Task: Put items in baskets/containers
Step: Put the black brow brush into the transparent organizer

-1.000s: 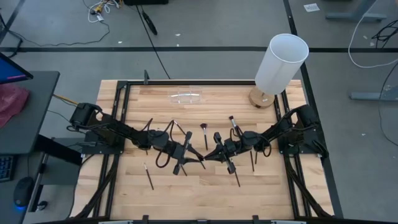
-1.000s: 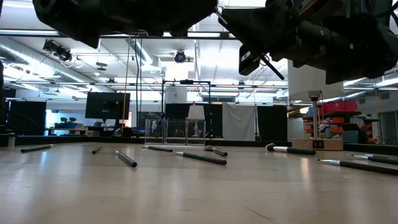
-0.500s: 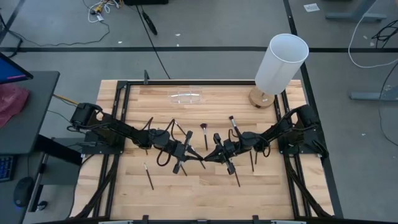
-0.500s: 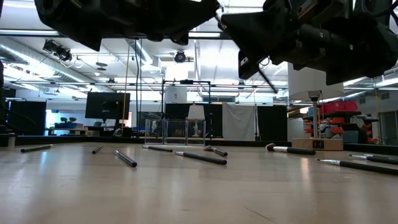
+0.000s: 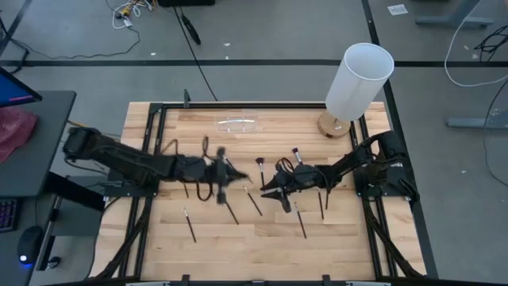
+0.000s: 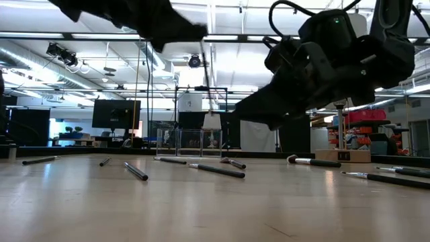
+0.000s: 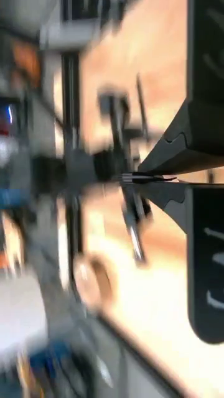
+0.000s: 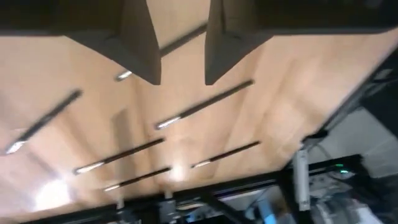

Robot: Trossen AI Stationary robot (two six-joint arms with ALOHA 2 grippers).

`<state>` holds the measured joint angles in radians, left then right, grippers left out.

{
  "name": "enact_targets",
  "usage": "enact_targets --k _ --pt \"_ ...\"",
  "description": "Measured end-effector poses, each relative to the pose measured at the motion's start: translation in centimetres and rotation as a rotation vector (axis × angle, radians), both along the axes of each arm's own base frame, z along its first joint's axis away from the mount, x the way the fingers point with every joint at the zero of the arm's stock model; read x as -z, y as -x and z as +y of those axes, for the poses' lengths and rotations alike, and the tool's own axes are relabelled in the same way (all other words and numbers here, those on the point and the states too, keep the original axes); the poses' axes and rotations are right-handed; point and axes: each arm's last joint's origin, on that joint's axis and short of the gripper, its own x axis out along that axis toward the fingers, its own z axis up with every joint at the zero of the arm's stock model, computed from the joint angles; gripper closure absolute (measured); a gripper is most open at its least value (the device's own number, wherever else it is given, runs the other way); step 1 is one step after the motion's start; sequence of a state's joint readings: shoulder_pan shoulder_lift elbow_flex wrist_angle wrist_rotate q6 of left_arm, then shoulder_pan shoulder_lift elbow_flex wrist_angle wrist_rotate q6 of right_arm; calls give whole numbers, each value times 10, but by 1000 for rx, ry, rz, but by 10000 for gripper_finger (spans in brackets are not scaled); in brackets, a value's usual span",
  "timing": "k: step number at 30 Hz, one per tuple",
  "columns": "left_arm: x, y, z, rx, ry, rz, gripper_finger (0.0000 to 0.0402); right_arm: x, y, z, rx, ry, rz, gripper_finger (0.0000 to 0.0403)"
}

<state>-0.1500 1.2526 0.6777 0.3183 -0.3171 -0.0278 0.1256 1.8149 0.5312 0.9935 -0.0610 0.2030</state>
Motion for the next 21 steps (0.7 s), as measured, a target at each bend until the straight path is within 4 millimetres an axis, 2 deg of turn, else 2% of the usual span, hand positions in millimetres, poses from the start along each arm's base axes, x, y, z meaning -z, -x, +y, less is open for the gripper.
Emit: enact_targets --k 5,13,17,21 --pt "-17 22 49 -271 38 -9 391 -2 0 3 36 52 -26 273" --pt "-22 47 125 -566 49 -18 391 -4 0 8 50 86 -54 288" --pt "-21 59 148 -660 55 -14 392 -7 0 10 44 84 -85 294" --pt "-20 66 163 -692 82 -16 390 -9 -1 12 36 93 -112 298"
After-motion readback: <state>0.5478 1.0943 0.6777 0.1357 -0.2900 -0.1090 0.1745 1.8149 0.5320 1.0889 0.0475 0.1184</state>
